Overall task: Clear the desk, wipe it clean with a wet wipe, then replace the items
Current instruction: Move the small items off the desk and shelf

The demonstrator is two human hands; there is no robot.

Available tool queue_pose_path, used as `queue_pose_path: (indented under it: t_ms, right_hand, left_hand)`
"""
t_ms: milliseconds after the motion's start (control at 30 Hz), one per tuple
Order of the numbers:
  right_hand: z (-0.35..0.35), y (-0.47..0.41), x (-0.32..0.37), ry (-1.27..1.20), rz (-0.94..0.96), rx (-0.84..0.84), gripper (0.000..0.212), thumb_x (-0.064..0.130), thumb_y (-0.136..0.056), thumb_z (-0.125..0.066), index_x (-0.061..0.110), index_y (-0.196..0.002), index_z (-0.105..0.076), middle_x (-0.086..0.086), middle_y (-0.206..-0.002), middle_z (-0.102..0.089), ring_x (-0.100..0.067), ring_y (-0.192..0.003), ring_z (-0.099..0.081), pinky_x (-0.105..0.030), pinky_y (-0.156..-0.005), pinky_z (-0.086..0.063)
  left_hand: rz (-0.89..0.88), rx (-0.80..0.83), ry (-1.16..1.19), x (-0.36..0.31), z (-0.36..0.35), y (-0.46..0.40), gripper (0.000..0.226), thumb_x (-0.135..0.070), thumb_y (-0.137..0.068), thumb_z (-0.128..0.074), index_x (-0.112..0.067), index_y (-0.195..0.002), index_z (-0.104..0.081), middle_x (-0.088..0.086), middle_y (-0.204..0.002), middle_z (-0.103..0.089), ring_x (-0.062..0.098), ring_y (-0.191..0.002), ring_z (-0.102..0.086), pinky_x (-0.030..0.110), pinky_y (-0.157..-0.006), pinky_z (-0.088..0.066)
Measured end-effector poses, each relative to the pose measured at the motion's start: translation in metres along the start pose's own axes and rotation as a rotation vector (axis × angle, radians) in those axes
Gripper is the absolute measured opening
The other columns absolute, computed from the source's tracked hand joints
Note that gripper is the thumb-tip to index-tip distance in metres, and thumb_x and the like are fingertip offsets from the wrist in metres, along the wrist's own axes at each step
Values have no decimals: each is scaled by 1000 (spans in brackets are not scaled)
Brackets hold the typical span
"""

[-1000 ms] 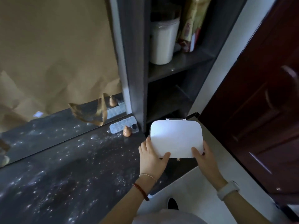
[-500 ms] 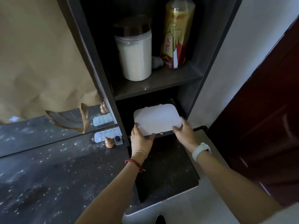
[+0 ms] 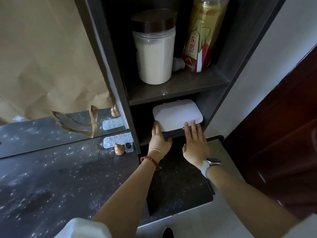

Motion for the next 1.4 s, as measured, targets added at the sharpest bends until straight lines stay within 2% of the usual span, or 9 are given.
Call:
queue_pose_path:
  t_ms: [200, 367, 533, 667, 767, 900, 1000, 1233, 1400]
  right_hand:
    - [-16, 45, 22, -299, 4, -159, 61, 3, -82, -57, 6, -139, -35, -21, -145, -35, -37, -134, -32, -49, -104, -38]
    - [-58, 78, 87, -410, 186, -34, 37, 7, -82, -49, 4, -118, -59, -13, -115, -61, -28, -110, -56, -45, -86, -53]
    - [-77, 50, 185, -351, 370, 44, 40, 5, -85, -52, 3, -124, -52, -12, -122, -55, -29, -116, -52, -41, -90, -50]
    - [-91, 18, 219, -209, 145, 63, 69, 1, -80, -57, 7, -142, -27, -21, -147, -29, -38, -117, -49, -40, -79, -53]
    - [-108, 5, 218, -183, -8, 152, 72, 4, -88, -49, 12, -147, -8, -14, -154, -7, -31, -130, -38, -37, -88, -49]
    - [-112, 1, 212, -220, -48, 114, 47, 7, -91, -48, 12, -135, -32, -11, -136, -34, -30, -115, -50, -37, -77, -52]
    - [-116, 8, 212, -228, -24, 119, 26, 16, -95, -44, 11, -120, -41, -9, -128, -41, -28, -109, -52, -34, -73, -50]
    - [-118, 33, 188, -481, -23, 178, 29, 22, -89, -58, 9, -113, -47, -6, -119, -50, -25, -101, -59, -34, -78, -46]
    - [-84, 56, 140, -672, -90, 39, 27, 26, -86, -62, 15, -109, -54, -3, -102, -63, -7, -79, -64, -25, -66, -54]
  left_hand:
    - [-128, -28, -114, 48, 4, 67, 53, -18, -88, -54, -11, -137, -36, 7, -145, -32, 23, -134, -29, 30, -110, -27]
    - [40, -105, -230, 146, 57, 94, 39, -15, -86, -55, -10, -124, -51, 9, -130, -48, 27, -119, -42, 37, -99, -37]
    - [131, -198, -326, 197, 120, 79, 38, -19, -88, -52, -14, -126, -50, 7, -129, -49, 27, -117, -42, 39, -96, -37]
    - [77, -189, -374, 205, 139, 50, 43, -23, -89, -51, -16, -131, -44, 5, -133, -46, 25, -121, -39, 37, -97, -35]
    - [-14, -111, -389, 200, 134, 25, 52, -23, -88, -53, -17, -136, -36, 5, -138, -40, 26, -123, -35, 36, -99, -33]
    - [-111, -21, -390, 190, 116, -4, 59, -21, -87, -54, -20, -140, -30, 0, -145, -35, 28, -124, -34, 37, -98, -33]
    - [-102, -37, -315, 189, 108, -16, 38, -20, -89, -51, -16, -127, -47, 4, -130, -52, 28, -119, -39, 35, -93, -35]
    - [-72, -145, -132, 201, 113, 7, 30, -19, -77, -70, -9, -104, -61, 7, -98, -62, 27, -92, -54, 29, -76, -39]
    - [-205, -219, 9, 164, 110, 52, 27, -18, -74, -74, -11, -97, -64, -13, -84, -51, -1, -64, -51, 4, -60, -40]
Point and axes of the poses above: each hand's wrist, its own y-axis away from the middle knuckle, its own z-axis out of the back of the hand, x = y × z, the point moved 6 cm from there along -y, towards the middle knuckle
